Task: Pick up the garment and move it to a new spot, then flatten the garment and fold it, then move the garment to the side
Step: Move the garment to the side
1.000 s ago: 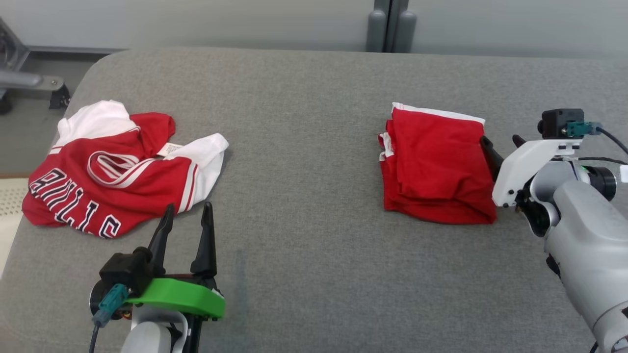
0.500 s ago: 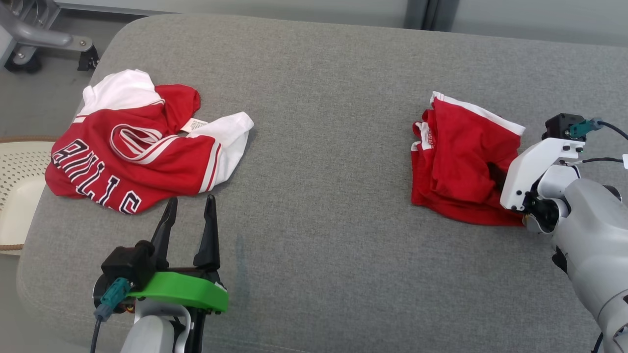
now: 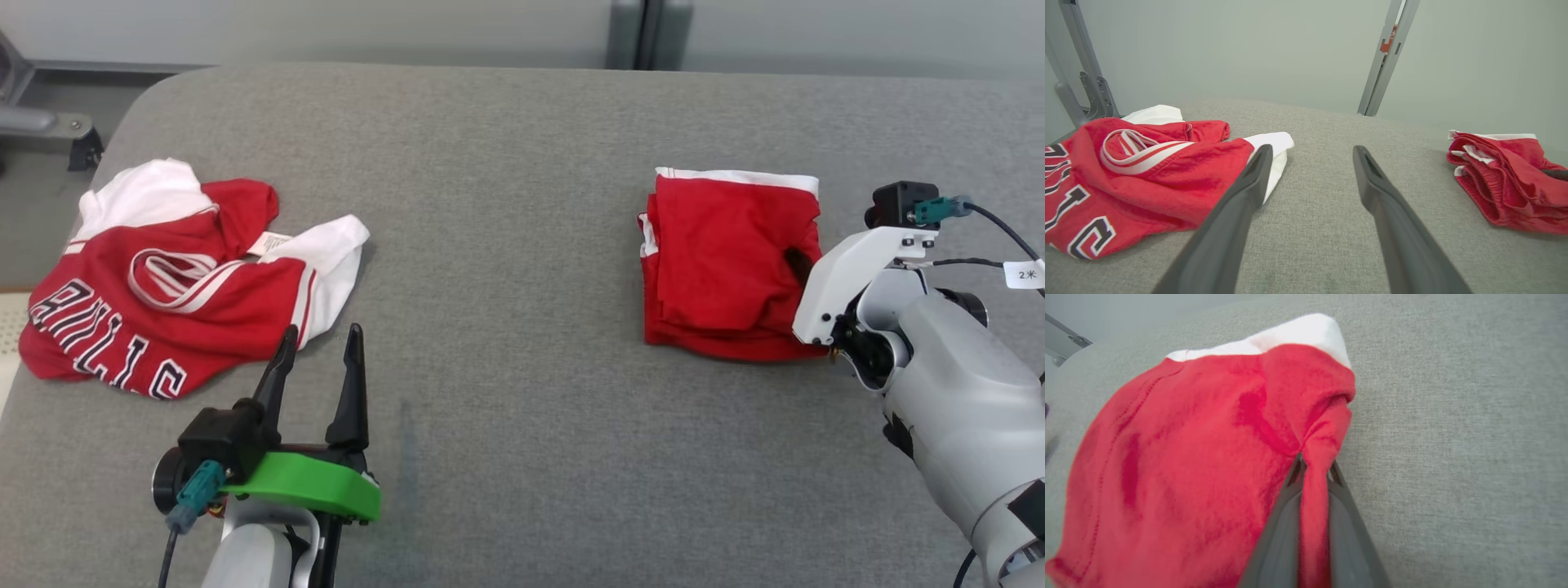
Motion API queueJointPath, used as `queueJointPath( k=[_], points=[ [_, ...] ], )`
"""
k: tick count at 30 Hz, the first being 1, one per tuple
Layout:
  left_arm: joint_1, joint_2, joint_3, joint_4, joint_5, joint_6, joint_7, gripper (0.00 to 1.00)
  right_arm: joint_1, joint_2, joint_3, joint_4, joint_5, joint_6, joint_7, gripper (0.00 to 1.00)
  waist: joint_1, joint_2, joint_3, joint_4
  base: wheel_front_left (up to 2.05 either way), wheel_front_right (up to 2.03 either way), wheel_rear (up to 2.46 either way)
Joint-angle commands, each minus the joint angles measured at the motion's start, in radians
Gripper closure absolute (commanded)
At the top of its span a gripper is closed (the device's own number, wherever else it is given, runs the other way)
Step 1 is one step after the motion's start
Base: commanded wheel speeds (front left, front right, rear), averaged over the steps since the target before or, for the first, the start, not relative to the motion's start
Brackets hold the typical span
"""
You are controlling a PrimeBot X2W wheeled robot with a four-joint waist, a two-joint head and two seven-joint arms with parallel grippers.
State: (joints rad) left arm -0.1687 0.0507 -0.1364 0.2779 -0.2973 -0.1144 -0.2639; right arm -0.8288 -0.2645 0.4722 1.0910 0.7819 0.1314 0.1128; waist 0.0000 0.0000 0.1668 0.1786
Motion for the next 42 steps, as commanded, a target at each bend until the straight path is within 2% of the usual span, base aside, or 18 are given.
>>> queueJointPath(
  k=[1,14,25,29,34,42],
  points=[
    [-0.004,0.004,-0.006,-0.001,0.009,-0.006,-0.001,0.0,-0.01,-0.006,0.007,-0.001,0.01,-0.001,-0.014,1.0,0.0,0.0,-0.038,-0.072,0.0,0.0,0.0],
    [-0.045,0.013,-0.091,0.017,0.01,-0.015,0.0,0.0,0.012,-0.013,0.061,0.007,0.099,-0.001,-0.078,1.0,0.0,0.0,-0.058,-0.293,0.0,0.0,0.0],
    [-0.089,0.02,-0.144,0.04,0.0,-0.017,0.0,0.0,-0.015,-0.014,0.114,-0.019,0.162,-0.001,-0.115,1.0,0.0,0.0,-0.002,-0.407,0.0,0.0,0.0],
    [-0.11,0.026,-0.163,0.041,0.006,-0.017,0.0,0.0,-0.051,-0.025,0.138,-0.027,0.165,-0.001,-0.135,1.0,0.0,0.0,0.055,-0.409,0.0,0.0,0.0],
    [-0.156,0.046,-0.19,0.033,0.016,-0.017,0.006,0.0,-0.123,-0.069,0.173,-0.039,0.158,-0.001,-0.15,1.0,0.0,0.0,0.161,-0.374,0.0,0.0,0.0],
    [-0.229,0.08,-0.209,0.001,0.027,-0.017,0.023,0.0,-0.277,-0.228,0.234,-0.017,0.118,-0.001,-0.13,1.0,0.0,0.0,0.342,-0.286,0.0,0.0,0.0]
  ],
)
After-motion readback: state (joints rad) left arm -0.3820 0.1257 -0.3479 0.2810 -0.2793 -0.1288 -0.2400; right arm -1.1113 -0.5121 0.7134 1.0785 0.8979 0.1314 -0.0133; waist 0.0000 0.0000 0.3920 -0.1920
